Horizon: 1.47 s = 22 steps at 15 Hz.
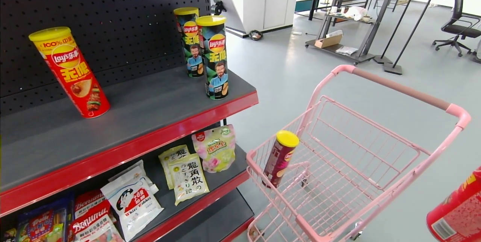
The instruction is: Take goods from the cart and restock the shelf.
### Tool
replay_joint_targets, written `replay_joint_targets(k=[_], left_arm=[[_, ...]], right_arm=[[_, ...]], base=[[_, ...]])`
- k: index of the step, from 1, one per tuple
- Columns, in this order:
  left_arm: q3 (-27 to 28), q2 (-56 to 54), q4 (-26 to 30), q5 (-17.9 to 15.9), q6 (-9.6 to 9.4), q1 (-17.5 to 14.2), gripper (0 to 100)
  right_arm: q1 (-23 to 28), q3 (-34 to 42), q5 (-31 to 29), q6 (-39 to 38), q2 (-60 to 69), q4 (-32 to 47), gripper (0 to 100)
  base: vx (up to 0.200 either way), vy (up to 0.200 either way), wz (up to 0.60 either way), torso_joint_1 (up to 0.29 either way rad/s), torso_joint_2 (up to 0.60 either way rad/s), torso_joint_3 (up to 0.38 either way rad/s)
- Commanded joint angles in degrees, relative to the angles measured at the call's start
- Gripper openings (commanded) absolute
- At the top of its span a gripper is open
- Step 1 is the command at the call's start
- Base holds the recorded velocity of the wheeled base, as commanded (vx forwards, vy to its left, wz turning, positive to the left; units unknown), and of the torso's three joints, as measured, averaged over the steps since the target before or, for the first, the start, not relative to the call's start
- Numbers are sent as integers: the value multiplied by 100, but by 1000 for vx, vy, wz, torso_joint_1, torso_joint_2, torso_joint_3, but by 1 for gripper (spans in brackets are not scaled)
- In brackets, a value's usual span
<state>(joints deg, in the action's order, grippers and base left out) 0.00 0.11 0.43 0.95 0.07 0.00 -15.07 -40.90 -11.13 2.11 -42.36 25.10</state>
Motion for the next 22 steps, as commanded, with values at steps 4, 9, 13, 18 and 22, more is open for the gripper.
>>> replay_joint_targets(k=[4,9,13,18,22], left_arm=[[0,-2,1,2,1,0,100],[0,-2,1,-7,1,9,100],[0,-2,1,-7,1,0,100],[0,-2,1,-7,10,9,100],[0,-2,1,-7,1,9,100]], right_arm=[[4,-6,-3,9,-431,-445,0],[4,3,6,0,-492,-453,0],[4,3,6,0,-563,-453,0],[13,12,-3,229,-703,-533,0],[13,144,6,220,-642,-620,0]], base=[[0,0,0,222,-569,-344],[0,0,0,168,-399,-240],[0,0,0,159,-368,-210],[0,0,0,112,-259,-142],[0,0,600,8,-12,-5]])
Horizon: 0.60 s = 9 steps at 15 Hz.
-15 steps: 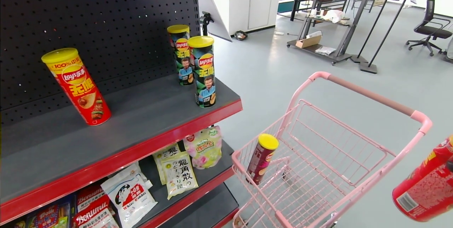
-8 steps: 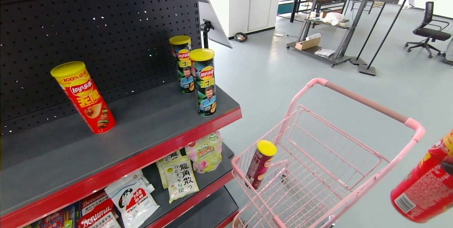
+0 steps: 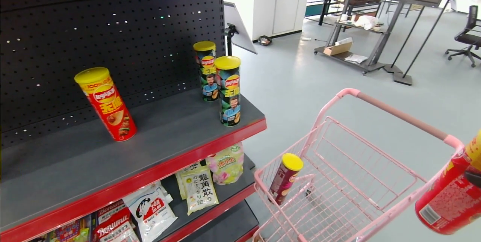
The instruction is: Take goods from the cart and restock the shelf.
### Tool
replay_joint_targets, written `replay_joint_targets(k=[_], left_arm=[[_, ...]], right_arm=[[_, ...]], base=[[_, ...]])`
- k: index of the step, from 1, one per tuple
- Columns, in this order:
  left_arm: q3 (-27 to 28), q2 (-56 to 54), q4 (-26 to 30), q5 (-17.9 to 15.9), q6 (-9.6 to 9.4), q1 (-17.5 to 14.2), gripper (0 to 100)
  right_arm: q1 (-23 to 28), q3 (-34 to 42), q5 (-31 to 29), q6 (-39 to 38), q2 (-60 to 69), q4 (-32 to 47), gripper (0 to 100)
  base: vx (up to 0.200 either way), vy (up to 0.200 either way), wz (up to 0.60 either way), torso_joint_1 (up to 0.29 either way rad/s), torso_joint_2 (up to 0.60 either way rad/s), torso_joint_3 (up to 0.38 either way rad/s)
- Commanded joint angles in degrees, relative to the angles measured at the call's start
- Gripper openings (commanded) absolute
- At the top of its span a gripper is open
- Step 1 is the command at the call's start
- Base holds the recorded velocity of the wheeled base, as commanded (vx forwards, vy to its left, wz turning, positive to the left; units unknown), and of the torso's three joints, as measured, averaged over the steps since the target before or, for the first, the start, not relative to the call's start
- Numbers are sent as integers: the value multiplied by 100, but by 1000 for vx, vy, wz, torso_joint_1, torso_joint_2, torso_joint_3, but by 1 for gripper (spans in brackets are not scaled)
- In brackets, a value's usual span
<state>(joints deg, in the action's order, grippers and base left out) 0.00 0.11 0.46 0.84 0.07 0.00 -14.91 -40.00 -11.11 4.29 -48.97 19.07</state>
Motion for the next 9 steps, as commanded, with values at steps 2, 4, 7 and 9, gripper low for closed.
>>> replay_joint_targets(k=[2,4,7,9], left_arm=[[0,-2,-2,4,1,0,100],[0,-2,-2,4,1,9,100],[0,-2,-2,4,1,0,100],[0,-2,-2,-5,1,0,100]], right_arm=[[-3,150,3,2,54,-158,0],[-3,194,-6,19,151,-298,0],[-3,220,-14,19,309,-281,0],[-12,414,-23,37,617,-289,0]], base=[[0,0,600,10,2,0],[0,0,600,0,0,0],[0,0,600,2,1,-2],[0,0,300,1,1,-1]])
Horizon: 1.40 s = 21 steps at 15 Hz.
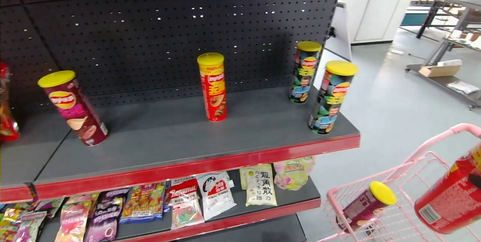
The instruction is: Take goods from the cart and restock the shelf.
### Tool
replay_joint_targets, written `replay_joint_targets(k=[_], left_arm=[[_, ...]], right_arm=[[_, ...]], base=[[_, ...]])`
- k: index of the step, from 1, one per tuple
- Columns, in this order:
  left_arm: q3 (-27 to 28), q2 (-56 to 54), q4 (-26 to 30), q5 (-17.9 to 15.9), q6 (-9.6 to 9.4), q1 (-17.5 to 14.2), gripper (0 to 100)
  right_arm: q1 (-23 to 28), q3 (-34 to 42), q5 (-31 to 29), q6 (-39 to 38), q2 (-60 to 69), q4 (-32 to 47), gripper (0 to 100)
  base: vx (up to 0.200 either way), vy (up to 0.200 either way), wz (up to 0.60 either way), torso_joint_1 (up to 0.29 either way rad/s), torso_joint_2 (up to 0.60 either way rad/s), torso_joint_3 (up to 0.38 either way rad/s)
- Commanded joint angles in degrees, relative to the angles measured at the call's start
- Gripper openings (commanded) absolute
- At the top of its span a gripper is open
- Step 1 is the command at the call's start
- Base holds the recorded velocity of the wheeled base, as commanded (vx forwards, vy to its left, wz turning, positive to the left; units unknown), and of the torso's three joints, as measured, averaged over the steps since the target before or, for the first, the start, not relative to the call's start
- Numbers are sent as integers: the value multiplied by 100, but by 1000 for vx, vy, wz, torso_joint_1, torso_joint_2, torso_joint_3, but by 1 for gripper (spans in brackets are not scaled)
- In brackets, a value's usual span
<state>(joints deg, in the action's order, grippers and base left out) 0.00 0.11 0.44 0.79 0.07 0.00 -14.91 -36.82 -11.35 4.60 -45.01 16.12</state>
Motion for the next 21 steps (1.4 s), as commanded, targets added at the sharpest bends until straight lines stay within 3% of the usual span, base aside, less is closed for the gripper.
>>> replay_joint_targets(k=[1,4,10,15,18,21], left_arm=[[0,-2,0,0,1,0,100],[0,-2,0,-9,1,0,100],[0,-2,0,-9,-7,0,100],[0,15,0,-18,-7,9,100],[0,798,0,-18,-25,97,100],[26,754,-9,-193,-306,483,100]], right_arm=[[-12,280,1,15,572,-3,0],[-56,746,54,261,1662,6,0],[-65,1159,186,270,2681,32,0],[-12,1590,115,305,3385,23,0],[23,1599,-16,314,3464,41,0],[-21,1862,1,296,3710,14,0]], base=[[0,0,0,0,0,0],[0,0,0,0,0,0],[200,0,0,2,-3,2],[0,0,0,0,0,0],[0,0,0,0,0,0],[0,0,0,0,0,0]])
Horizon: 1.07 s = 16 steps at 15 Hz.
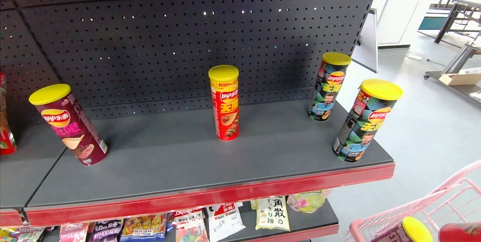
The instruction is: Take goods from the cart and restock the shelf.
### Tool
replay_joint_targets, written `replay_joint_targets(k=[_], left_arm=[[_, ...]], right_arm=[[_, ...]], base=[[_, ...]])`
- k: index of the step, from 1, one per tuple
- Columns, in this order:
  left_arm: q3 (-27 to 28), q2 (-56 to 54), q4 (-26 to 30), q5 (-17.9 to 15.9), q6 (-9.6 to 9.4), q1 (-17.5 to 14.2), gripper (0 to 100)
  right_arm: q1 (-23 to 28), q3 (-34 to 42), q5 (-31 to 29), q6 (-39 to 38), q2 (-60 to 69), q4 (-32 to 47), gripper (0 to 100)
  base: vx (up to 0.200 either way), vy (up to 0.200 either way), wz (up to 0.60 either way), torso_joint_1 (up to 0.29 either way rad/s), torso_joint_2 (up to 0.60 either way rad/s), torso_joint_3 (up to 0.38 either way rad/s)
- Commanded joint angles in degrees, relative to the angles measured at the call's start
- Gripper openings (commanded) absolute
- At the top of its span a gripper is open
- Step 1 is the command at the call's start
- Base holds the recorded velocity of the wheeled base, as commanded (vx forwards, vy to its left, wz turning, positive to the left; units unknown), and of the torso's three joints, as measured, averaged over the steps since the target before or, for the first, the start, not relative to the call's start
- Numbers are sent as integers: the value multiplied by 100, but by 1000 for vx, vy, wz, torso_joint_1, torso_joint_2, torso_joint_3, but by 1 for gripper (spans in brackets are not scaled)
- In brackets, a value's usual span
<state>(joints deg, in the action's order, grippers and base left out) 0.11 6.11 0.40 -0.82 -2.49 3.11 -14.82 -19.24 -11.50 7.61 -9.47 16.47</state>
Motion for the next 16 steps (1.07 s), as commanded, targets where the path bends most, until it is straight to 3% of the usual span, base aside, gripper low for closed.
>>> replay_joint_targets(k=[1,2,3,4,6,7,9,10,11,14,16], left_arm=[[385,321,-14,-94,-33,234,100],[938,752,30,-120,64,234,100],[2011,1929,48,-147,820,252,100],[2468,2606,-5,-296,917,287,100],[2582,3423,-321,-1043,187,577,100],[2564,4021,-673,-1439,29,647,100],[2555,5172,-1587,-2265,11,797,100],[2555,5304,-1693,-2344,11,805,100],[2573,5999,-2334,-2625,-15,814,100],[2661,7141,-3626,-2678,-235,832,100],[2740,7414,-3890,-2678,-235,911,100]], right_arm=[[-29,131,16,4,174,-30,0],[-29,122,16,4,165,-39,0],[-29,96,16,-14,112,-47,0],[-29,87,16,-22,95,-47,0],[-29,-10,16,-22,-72,-47,0],[-29,-45,16,-22,-187,-47,0],[-29,-203,16,-31,-398,-56,0],[-29,-230,16,-40,-424,-56,0],[-29,-291,16,-93,-494,-56,0],[-29,-291,16,-110,-582,-56,0],[-29,-291,7,-110,-591,-56,0]], base=[[0,0,0,0,0,0],[0,0,0,0,0,0],[0,0,0,0,0,0],[0,0,0,0,0,0],[0,0,0,0,0,0],[0,0,0,0,0,0],[0,0,0,0,0,0],[0,0,0,0,0,0],[0,0,0,0,0,0],[0,0,0,0,0,0],[0,0,0,0,0,0]])
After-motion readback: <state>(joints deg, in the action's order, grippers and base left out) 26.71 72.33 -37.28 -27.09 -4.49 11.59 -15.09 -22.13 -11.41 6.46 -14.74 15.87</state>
